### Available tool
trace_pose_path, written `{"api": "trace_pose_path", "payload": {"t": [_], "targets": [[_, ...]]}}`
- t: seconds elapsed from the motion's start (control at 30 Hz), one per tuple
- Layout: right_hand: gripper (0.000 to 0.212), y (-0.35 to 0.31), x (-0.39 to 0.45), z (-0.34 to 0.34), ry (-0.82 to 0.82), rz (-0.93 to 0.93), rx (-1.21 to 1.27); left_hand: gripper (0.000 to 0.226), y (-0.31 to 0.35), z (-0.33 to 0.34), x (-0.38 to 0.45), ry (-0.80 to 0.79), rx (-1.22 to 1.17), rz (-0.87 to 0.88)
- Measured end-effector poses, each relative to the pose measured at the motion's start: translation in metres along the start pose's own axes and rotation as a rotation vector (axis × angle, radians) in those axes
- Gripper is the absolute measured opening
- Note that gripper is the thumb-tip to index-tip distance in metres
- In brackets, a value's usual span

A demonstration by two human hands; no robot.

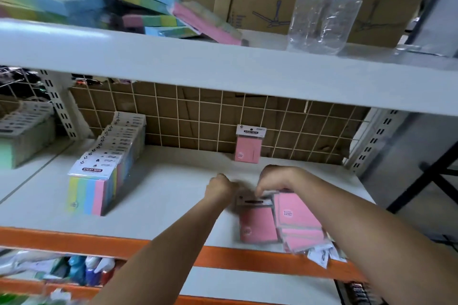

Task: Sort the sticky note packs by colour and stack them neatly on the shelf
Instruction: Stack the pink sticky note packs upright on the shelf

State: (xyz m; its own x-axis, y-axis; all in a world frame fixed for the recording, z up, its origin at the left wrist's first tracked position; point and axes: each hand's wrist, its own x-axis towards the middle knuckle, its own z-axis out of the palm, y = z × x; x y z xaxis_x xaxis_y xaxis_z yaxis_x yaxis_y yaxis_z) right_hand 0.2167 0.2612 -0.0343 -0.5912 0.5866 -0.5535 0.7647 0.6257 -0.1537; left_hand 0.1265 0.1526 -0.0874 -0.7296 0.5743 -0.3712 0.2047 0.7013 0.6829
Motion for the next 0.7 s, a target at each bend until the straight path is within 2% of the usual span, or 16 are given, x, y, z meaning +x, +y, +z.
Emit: {"api": "trace_pose_path", "payload": {"t": [0.13, 0.2, 0.3, 0.4, 0.57, 0.7], "targets": [[0.038, -0.002, -0.018, 0.002, -0.094, -0.022, -0.074, 0.029, -0.004, 0.003, -0.023, -0.047, 0.06, -0.056], [0.059, 0.0, -0.022, 0.007, -0.135, -0.029, -0.098, 0.021, -0.004, 0.005, -0.033, -0.1, 0.078, -0.1], [0.081, 0.0, -0.029, 0.015, -0.154, -0.045, -0.227, 0.013, -0.004, 0.008, -0.039, -0.158, 0.008, -0.166], [0.097, 0.001, -0.031, 0.02, -0.138, -0.06, -0.324, 0.012, -0.001, 0.008, -0.043, -0.224, -0.175, -0.246], [0.103, 0.001, -0.031, 0.024, -0.102, -0.073, -0.364, 0.02, 0.002, 0.002, -0.05, -0.219, -0.07, -0.246], [0.105, 0.0, -0.032, 0.026, -0.096, -0.061, -0.36, 0.028, 0.001, 0.007, -0.047, -0.261, -0.097, -0.176]]}}
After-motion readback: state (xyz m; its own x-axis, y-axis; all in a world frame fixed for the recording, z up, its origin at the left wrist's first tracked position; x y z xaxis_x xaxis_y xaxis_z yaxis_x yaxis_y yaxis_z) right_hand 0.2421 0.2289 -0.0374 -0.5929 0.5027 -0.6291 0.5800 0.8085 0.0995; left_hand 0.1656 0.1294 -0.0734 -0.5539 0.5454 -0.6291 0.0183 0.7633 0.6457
